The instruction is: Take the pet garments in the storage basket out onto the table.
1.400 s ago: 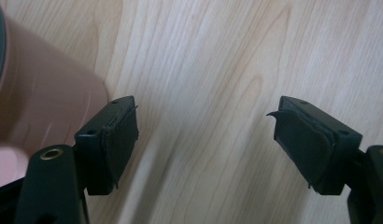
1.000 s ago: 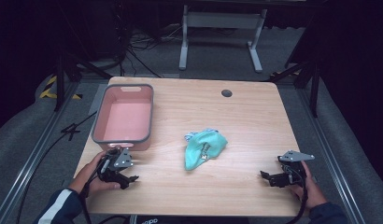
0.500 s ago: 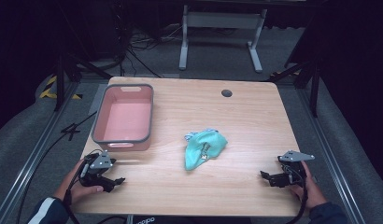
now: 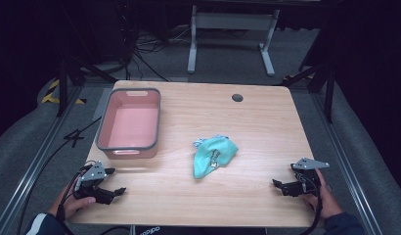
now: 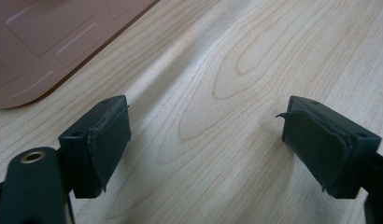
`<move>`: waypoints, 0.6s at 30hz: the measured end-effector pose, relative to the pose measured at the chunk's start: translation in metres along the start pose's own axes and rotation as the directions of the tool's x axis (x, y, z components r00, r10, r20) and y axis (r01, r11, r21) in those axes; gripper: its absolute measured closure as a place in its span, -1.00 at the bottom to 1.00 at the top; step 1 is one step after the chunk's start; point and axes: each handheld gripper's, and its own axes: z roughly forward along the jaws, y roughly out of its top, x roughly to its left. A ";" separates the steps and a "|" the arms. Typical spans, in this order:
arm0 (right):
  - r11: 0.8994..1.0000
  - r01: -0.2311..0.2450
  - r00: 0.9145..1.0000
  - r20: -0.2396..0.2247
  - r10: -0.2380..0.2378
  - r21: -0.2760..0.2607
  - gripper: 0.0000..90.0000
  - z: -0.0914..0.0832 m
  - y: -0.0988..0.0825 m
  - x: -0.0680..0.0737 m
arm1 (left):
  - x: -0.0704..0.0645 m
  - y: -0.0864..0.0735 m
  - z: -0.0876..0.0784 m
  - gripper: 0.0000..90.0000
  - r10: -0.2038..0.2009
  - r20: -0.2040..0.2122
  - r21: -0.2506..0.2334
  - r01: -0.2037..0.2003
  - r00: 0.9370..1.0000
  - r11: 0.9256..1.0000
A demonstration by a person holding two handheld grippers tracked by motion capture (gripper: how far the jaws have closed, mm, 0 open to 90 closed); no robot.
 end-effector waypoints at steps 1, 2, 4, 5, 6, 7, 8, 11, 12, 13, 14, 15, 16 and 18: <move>1.000 0.000 1.000 0.000 0.000 -0.001 -0.99 0.000 0.000 0.000 | 0.000 0.000 0.000 -0.66 -0.002 -0.001 0.000 0.002 1.000 1.000; 1.000 0.000 1.000 0.000 0.000 0.000 -0.99 0.000 0.000 0.000 | 0.000 0.000 0.000 -0.66 -0.003 0.000 0.000 0.003 1.000 1.000; 1.000 0.000 1.000 0.001 0.000 -0.001 -0.99 0.000 0.000 0.000 | 0.000 0.000 0.000 -0.66 -0.003 -0.002 0.000 0.003 1.000 1.000; 1.000 0.000 1.000 0.000 0.000 -0.001 -0.99 0.000 0.000 0.000 | 0.000 0.000 0.000 -0.66 -0.002 -0.001 0.000 0.002 1.000 1.000; 1.000 0.000 1.000 0.000 0.000 -0.001 -0.99 0.000 0.000 0.000 | 0.000 0.000 0.000 -0.67 -0.002 -0.003 0.000 0.002 1.000 1.000; 1.000 0.000 1.000 0.000 0.000 -0.001 -0.99 0.000 0.000 0.000 | 0.000 0.000 0.000 -0.67 -0.002 -0.004 -0.002 0.002 1.000 1.000; 1.000 0.000 1.000 0.000 0.000 -0.001 -0.99 0.000 0.000 0.000 | -0.001 0.000 0.000 -0.67 -0.005 -0.005 -0.002 0.005 1.000 1.000; 1.000 0.001 1.000 0.000 -0.001 -0.001 -0.99 0.000 0.000 0.000 | -0.001 0.000 0.000 -0.68 -0.009 -0.013 -0.001 0.009 1.000 1.000; 1.000 0.002 1.000 0.000 -0.002 0.000 -0.99 0.000 0.000 0.000 | -0.001 0.000 0.000 -0.68 -0.011 -0.014 -0.001 0.011 1.000 1.000; 1.000 0.001 1.000 0.000 -0.001 -0.001 -0.99 0.000 0.000 0.000 | -0.001 0.000 0.000 -0.68 -0.012 -0.015 -0.002 0.012 1.000 1.000; 1.000 0.001 1.000 -0.001 -0.001 0.000 -0.99 0.000 0.000 0.000 | -0.001 0.000 0.000 -0.68 -0.013 -0.016 -0.002 0.013 1.000 1.000; 1.000 0.000 1.000 0.000 0.000 0.000 -0.99 0.000 0.000 0.000 | -0.002 0.000 0.000 -0.68 -0.014 -0.016 -0.002 0.014 1.000 1.000; 1.000 0.002 1.000 0.000 -0.002 0.000 -0.99 0.000 0.000 0.000 | -0.001 0.000 0.000 -0.68 -0.014 -0.015 -0.002 0.014 1.000 1.000; 1.000 0.001 1.000 0.000 -0.001 -0.001 -0.99 0.000 0.000 0.000 | -0.002 0.000 0.000 -0.68 -0.015 -0.016 -0.002 0.015 1.000 1.000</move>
